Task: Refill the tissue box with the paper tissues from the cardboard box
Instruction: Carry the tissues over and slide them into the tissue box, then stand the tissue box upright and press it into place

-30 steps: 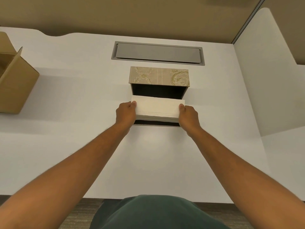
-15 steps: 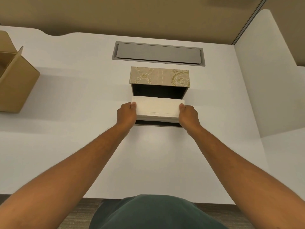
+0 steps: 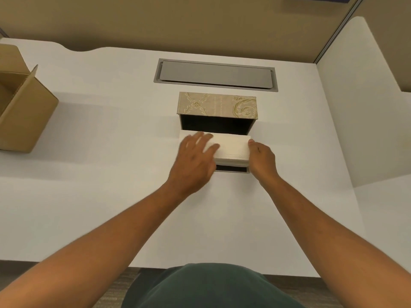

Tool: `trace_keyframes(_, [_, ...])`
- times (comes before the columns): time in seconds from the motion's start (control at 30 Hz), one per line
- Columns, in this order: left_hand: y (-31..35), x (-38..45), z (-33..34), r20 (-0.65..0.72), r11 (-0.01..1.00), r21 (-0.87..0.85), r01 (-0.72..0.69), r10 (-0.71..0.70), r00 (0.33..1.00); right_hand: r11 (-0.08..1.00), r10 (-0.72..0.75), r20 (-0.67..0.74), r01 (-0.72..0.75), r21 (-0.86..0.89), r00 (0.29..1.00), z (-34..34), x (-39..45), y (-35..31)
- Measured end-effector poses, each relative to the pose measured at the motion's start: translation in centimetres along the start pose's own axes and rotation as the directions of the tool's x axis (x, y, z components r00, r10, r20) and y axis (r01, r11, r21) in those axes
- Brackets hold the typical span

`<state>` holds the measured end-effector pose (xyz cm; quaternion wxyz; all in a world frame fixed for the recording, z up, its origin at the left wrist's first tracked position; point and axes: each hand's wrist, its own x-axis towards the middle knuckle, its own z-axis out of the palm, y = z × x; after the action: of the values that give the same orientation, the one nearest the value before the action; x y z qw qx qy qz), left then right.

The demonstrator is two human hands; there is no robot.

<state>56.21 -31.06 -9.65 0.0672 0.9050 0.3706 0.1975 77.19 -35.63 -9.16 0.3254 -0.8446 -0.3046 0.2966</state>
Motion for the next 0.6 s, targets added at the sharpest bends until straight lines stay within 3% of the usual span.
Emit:
trace_keyframes(0.07, [0.8, 0.4, 0.4, 0.125, 0.998, 0.028, -0.057, 0.053, 0.991, 0.993, -0.116, -0.176, 0.11, -0.045, 0.978, -0.4, -0.1, -0.6])
trace_keyframes(0.17, [1.1, 0.7, 0.7, 0.235, 0.994, 0.053, -0.092, 0.077, 0.969, 0.885, -0.465, -0.317, 0.429, -0.181, 0.827, -1.6, 0.4, -3.2])
trace_keyframes(0.23, [0.9, 0.9, 0.5, 0.258, 0.991, 0.071, -0.115, 0.093, 0.962, 0.753, -0.656, -0.255, 0.593, -0.286, 0.711, -2.3, 1.5, -5.6])
trace_keyframes(0.3, [0.8, 1.1, 0.3, 0.266, 0.987, 0.085, -0.138, 0.111, 0.958, 0.647, -0.739, -0.09, 0.667, -0.369, 0.668, -2.4, 2.7, -8.1])
trace_keyframes(0.47, [1.0, 1.1, -0.2, 0.284, 0.987, 0.074, -0.142, 0.116, 0.952, 0.456, -0.584, 0.37, 0.669, -0.587, 0.723, -1.0, 5.0, -11.7])
trace_keyframes(0.6, [1.0, 1.0, -0.5, 0.281, 0.989, 0.049, -0.137, 0.118, 0.952, 0.424, -0.487, 0.467, 0.667, -0.613, 0.738, -0.4, 5.4, -11.6])
